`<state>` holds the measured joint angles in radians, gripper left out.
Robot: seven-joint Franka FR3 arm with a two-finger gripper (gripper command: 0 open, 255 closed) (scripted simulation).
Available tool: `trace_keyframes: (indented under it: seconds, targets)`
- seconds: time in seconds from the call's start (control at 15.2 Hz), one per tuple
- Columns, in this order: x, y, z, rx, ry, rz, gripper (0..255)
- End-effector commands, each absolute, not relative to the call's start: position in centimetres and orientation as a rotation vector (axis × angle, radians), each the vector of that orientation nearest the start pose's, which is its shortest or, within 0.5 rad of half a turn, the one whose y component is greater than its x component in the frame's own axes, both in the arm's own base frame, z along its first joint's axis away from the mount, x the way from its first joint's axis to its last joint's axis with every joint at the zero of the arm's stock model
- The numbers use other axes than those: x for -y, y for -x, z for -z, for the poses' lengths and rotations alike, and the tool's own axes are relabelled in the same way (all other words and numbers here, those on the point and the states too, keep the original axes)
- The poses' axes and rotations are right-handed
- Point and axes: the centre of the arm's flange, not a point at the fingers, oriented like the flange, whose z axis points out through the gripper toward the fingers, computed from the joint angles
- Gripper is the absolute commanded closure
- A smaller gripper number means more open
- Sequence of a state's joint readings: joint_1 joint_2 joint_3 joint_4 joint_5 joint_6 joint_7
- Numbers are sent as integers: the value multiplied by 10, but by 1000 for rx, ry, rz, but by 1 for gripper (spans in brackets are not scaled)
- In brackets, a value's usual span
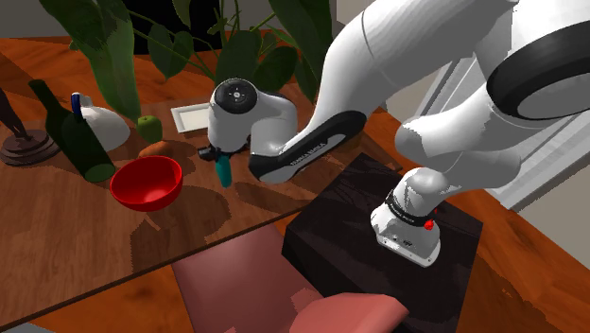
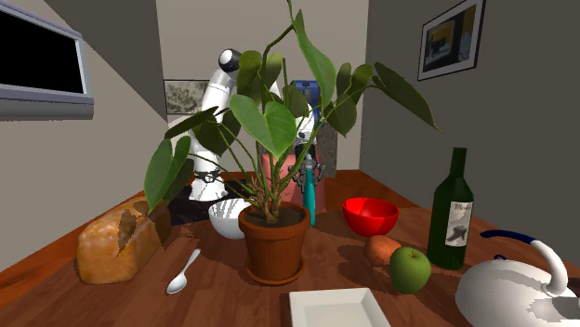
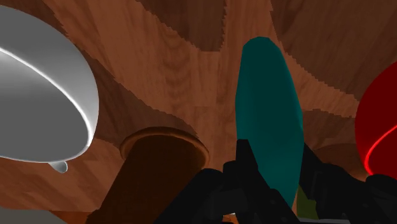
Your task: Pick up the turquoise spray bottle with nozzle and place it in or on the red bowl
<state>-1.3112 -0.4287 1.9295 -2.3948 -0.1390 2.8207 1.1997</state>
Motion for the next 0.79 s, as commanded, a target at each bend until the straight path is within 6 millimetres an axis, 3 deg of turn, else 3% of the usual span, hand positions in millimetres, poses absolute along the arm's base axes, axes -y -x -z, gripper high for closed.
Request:
trace_keyframes:
  seconds: [0.0, 0.73]
  targets:
    - [-307, -429, -289, -571, 3070, 812, 255]
    - [-307, -429, -347, -571, 3070, 812, 255]
